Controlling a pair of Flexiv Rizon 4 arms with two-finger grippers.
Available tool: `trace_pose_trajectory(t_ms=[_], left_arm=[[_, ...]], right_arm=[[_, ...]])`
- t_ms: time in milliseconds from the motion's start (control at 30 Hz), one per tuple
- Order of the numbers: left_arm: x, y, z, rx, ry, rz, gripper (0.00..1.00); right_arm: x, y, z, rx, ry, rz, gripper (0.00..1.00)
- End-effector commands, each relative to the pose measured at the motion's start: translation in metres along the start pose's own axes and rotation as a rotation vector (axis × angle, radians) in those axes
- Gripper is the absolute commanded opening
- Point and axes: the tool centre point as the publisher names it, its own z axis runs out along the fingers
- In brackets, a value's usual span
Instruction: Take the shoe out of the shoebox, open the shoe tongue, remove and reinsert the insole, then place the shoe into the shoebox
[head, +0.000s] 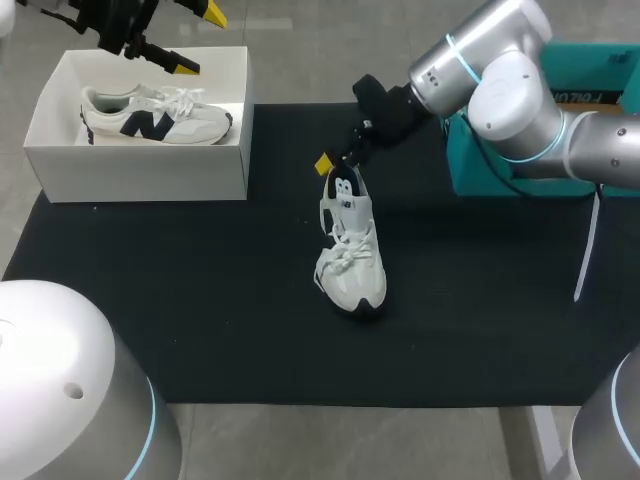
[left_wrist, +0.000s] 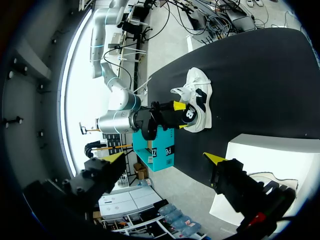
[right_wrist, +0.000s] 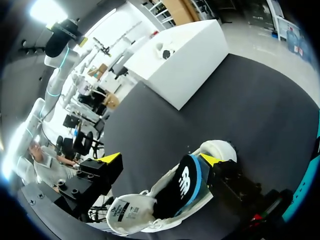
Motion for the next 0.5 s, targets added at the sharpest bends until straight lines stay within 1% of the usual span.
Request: trace_pose_trajectory(t_ms=[33,233,500], left_arm=[[0.000,0.001,0.000,0.001,0.003,0.001,1.00],[0.000,0.001,0.000,0.001,0.003,0.001,1.00],[0.000,0.001,0.000,0.001,0.003,0.001,1.00]], right_arm=[[0.000,0.007,-0.004,0.013,-0.010,-0.003,1.00],[0.000,0.014,-0.006,0.008,-0.019,-0.031,1.00],[0.006,0.024,-0.022,-0.002,-0.054,-0.058,1.00]])
